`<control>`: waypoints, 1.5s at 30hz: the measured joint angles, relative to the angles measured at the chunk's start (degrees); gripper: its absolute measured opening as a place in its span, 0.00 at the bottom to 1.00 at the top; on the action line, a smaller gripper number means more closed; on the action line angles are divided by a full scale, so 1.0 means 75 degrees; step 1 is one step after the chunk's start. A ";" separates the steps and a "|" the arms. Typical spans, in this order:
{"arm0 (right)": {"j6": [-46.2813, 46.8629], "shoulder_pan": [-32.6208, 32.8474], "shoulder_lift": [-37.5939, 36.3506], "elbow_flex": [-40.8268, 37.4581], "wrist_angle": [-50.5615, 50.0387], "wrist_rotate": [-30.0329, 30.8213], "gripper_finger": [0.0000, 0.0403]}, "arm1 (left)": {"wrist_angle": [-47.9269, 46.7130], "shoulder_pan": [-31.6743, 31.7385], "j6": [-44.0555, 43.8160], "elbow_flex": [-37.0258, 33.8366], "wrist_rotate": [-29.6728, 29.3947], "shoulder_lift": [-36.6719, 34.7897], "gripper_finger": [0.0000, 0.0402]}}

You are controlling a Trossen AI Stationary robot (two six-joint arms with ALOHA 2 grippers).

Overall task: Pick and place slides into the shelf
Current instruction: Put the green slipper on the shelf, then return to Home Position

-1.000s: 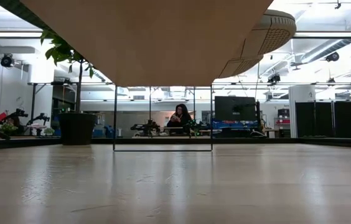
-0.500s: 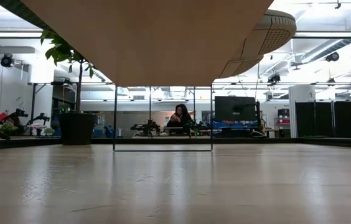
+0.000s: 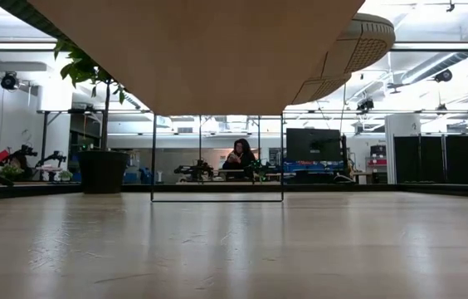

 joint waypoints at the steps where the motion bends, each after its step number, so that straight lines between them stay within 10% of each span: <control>1: 0.0187 0.0104 -0.0105 -0.0017 -0.0048 -0.0121 0.02 | 0.0002 0.0000 -0.0005 0.0000 0.0000 0.0000 0.65; 45: 0.1268 0.0472 -0.0007 -0.1834 0.1657 -0.1288 0.02 | 0.0085 0.0000 -0.0402 -0.0431 0.0000 -0.0166 0.65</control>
